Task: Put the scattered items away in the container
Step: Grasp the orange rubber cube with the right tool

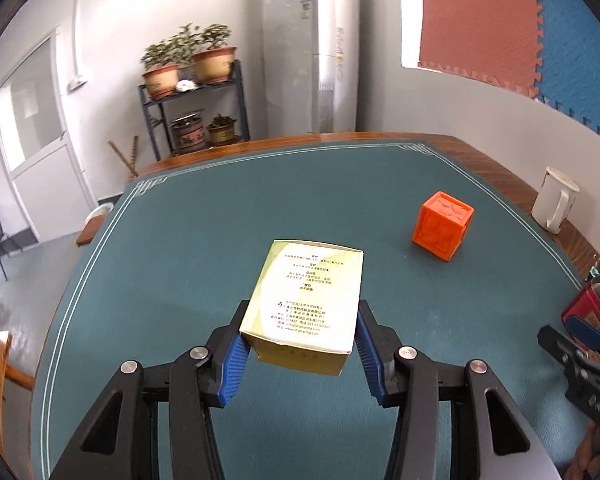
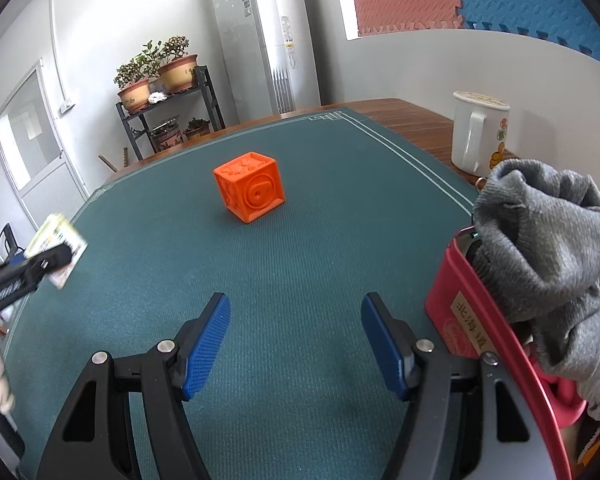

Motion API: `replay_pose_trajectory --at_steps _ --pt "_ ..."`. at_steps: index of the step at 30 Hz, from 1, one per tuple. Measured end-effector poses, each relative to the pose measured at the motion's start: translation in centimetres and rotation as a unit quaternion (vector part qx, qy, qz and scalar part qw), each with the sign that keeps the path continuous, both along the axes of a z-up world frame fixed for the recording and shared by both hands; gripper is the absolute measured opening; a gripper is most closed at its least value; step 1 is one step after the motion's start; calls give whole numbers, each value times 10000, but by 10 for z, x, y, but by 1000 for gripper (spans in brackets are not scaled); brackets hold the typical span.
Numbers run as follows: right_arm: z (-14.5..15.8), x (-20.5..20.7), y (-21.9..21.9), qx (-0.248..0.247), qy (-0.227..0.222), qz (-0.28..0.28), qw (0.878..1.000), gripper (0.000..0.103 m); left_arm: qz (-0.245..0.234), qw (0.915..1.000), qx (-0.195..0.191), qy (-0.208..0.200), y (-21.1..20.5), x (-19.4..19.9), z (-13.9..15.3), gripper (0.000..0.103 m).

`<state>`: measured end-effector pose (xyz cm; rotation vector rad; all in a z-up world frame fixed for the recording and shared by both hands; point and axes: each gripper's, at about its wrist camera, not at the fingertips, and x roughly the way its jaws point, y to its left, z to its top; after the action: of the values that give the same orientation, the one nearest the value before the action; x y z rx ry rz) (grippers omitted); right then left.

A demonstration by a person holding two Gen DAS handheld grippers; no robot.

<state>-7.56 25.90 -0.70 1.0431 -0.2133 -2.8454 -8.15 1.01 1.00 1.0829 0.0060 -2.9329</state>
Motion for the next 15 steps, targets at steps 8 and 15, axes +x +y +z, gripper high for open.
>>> replay_pose_trajectory --at_steps 8,15 --pt "0 -13 1 -222 -284 -129 9993 72 167 9995 239 -77 -19 22 -14 51" --pt "12 -60 -23 -670 -581 -92 9960 72 265 9978 534 -298 -38 16 -27 51"
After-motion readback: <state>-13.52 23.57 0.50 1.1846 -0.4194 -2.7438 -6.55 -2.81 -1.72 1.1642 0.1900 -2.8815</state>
